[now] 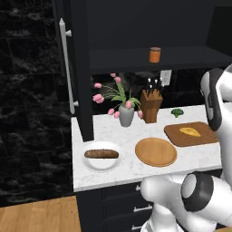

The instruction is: From the different types of pastries on the counter, select a croissant and place it on the cutting board. Then retrieve a jar of jam from the cabinet and place it alongside the croissant on the cutting board.

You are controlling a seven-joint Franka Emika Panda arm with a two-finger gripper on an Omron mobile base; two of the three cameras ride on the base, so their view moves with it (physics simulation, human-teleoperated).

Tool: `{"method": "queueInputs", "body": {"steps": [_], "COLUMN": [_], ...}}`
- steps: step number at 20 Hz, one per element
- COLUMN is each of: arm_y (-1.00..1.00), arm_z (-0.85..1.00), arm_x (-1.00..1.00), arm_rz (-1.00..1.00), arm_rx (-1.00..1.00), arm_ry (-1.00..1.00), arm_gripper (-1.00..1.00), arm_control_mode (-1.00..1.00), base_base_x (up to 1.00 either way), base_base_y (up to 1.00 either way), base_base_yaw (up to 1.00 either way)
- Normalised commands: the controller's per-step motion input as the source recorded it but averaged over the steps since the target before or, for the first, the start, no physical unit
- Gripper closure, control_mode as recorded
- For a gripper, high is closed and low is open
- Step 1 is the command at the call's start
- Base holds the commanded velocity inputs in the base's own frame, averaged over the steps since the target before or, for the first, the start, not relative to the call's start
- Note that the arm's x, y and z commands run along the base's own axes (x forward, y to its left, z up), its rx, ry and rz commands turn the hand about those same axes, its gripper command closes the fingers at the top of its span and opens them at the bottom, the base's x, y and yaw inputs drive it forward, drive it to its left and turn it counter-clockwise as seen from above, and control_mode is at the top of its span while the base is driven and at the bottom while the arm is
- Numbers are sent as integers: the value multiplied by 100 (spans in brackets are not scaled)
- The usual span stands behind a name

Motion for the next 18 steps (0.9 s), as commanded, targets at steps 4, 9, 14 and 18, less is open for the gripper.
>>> {"method": "queueInputs", "body": {"steps": [4,9,14,18], "arm_y": [72,48,50,61], "arm_z": [96,86,100,93], "arm_x": [-94,-62,-60,-74], "arm_rz": [-22,-21,-11,-1], "arm_rx": [-2,0,0,0], "arm_ry": [-40,-32,-18,-8], "arm_gripper": [-100,-100,-100,-100], "arm_control_mode": [-100,-100,-100,-100], "base_base_x": [0,0,0,0], "base_base_y": [0,0,0,0], "base_base_yaw": [0,0,0,0]}}
